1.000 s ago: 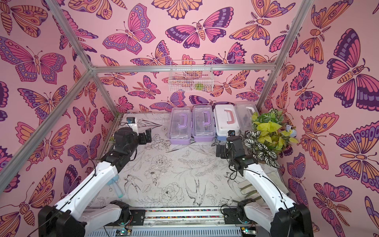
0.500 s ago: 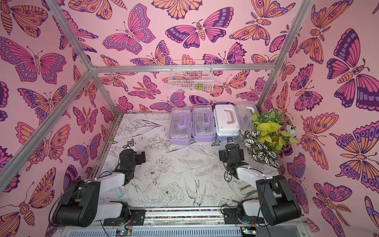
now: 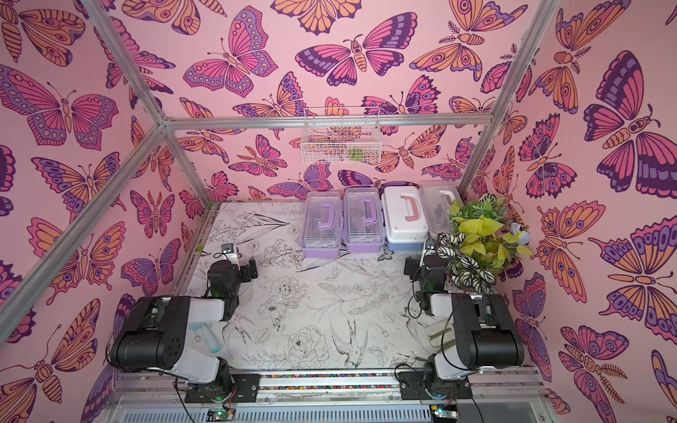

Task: Close toolboxes
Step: Reset both arms

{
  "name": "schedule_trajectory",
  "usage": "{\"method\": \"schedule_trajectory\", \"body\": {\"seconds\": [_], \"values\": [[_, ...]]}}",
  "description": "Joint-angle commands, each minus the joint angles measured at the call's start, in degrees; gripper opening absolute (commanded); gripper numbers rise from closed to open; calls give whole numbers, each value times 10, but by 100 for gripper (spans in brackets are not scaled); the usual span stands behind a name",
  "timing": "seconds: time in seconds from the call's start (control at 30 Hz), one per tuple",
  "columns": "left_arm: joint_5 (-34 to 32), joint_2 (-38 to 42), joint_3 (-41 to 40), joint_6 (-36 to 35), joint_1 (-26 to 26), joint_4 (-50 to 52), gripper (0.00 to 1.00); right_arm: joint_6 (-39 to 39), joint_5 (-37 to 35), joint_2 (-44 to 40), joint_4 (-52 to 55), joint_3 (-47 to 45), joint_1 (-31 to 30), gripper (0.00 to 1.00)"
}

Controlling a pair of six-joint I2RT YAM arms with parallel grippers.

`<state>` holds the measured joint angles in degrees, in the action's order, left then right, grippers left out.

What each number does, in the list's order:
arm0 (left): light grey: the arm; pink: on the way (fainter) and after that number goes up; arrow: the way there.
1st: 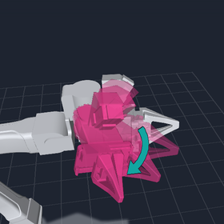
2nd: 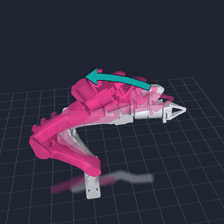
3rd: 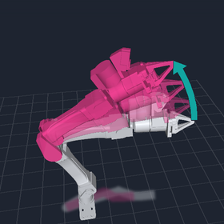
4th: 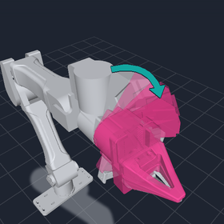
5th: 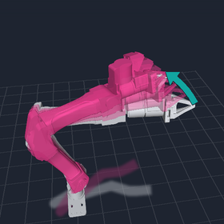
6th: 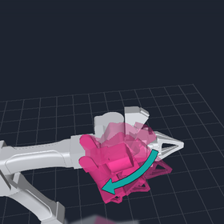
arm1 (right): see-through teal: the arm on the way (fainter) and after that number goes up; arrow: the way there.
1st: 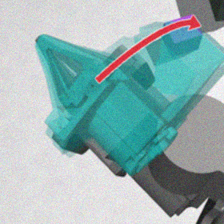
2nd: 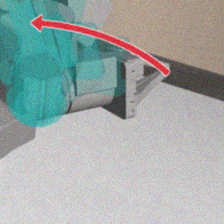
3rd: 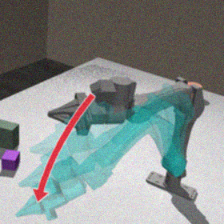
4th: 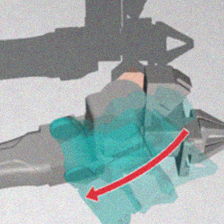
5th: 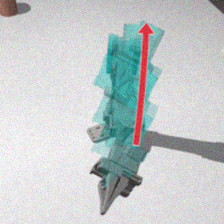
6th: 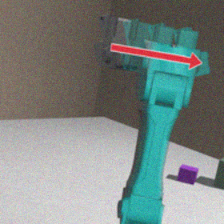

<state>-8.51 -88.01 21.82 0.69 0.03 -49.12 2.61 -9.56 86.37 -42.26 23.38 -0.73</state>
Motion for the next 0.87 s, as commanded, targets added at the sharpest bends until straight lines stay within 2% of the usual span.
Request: {"method": "schedule_trajectory", "body": {"seconds": [0.0, 0.83], "values": [[13, -4, -9, 4, 2, -28, 99, 10, 27, -2, -41, -4, 1, 99], [10, -3, -11, 3, 2, -32, 99, 7, 30, -3, -35, -2, 0, 99]]}}
